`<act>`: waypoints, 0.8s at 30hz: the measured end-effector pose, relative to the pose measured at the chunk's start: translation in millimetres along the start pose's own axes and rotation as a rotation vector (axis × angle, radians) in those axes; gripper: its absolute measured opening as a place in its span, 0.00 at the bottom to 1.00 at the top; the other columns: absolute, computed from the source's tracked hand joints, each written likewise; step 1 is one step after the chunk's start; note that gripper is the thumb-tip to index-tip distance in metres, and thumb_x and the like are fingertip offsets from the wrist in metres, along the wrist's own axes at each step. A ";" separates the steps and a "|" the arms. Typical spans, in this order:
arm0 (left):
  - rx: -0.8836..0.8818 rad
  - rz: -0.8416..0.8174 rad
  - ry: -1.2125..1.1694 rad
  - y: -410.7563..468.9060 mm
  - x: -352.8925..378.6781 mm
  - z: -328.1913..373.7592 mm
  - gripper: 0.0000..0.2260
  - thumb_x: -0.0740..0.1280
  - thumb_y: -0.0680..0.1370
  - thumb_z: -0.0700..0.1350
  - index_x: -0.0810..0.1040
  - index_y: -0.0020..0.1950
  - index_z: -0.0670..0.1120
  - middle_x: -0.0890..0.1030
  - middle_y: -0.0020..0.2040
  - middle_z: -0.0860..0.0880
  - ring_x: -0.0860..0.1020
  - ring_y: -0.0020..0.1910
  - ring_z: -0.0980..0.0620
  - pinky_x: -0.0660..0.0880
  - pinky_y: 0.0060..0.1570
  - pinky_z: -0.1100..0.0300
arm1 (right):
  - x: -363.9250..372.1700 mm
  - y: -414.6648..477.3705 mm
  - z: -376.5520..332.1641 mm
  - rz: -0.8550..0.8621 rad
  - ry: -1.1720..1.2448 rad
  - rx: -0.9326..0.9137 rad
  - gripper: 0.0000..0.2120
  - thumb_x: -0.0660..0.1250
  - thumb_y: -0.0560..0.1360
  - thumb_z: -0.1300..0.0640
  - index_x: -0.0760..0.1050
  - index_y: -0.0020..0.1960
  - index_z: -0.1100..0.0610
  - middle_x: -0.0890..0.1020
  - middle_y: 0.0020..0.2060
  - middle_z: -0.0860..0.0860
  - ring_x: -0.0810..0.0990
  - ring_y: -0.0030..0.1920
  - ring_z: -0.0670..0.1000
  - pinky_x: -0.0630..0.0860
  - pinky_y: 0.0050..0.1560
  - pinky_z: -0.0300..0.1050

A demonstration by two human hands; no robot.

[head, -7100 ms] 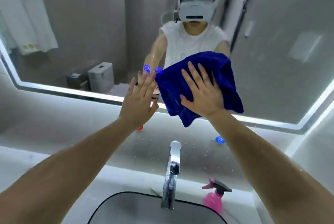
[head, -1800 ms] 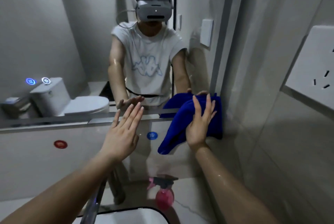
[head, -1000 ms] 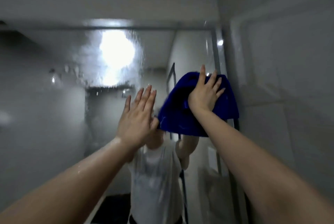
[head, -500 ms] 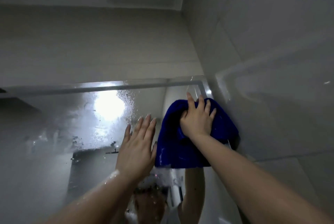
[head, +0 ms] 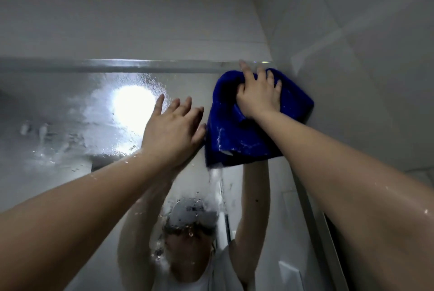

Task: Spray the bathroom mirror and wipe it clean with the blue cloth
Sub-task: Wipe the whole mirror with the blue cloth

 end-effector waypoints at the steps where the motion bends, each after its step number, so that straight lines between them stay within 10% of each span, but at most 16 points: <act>1: -0.002 0.009 0.003 0.6 0.1 0.6 0.25 0.44 0.76 0.58 0.69 0.67 0.51 0.69 0.71 0.47 0.66 0.70 0.46 0.46 0.72 0.46 | -0.2 4.5 0.1 -0.003 -0.003 -0.018 0.27 0.51 0.79 0.51 0.48 0.76 0.43 0.56 0.75 0.57 0.52 0.75 0.61 0.47 0.73 0.62; 15: -0.019 -0.015 -0.110 -7.4 6.1 -10.0 0.27 0.43 0.76 0.60 0.60 0.73 0.56 0.59 0.76 0.51 0.55 0.75 0.51 0.41 0.72 0.47 | 2.0 16.2 -5.0 0.024 -0.007 -0.088 0.28 0.51 0.78 0.54 0.49 0.76 0.45 0.60 0.73 0.58 0.56 0.74 0.60 0.48 0.73 0.62; 24: -0.327 0.042 -0.286 -90.2 -1.5 -71.6 0.26 0.47 0.78 0.56 0.55 0.76 0.51 0.55 0.77 0.50 0.49 0.76 0.53 0.39 0.72 0.49 | 8.5 -62.5 -34.2 -0.060 -0.041 -0.214 0.28 0.52 0.78 0.54 0.49 0.76 0.46 0.58 0.75 0.56 0.52 0.75 0.60 0.47 0.74 0.61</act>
Point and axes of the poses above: each hand's wrist, its own y-axis towards the middle knuckle, its own x-axis out of the palm, z = x × y, the point moved 6 cm from there along y, towards the middle knuckle
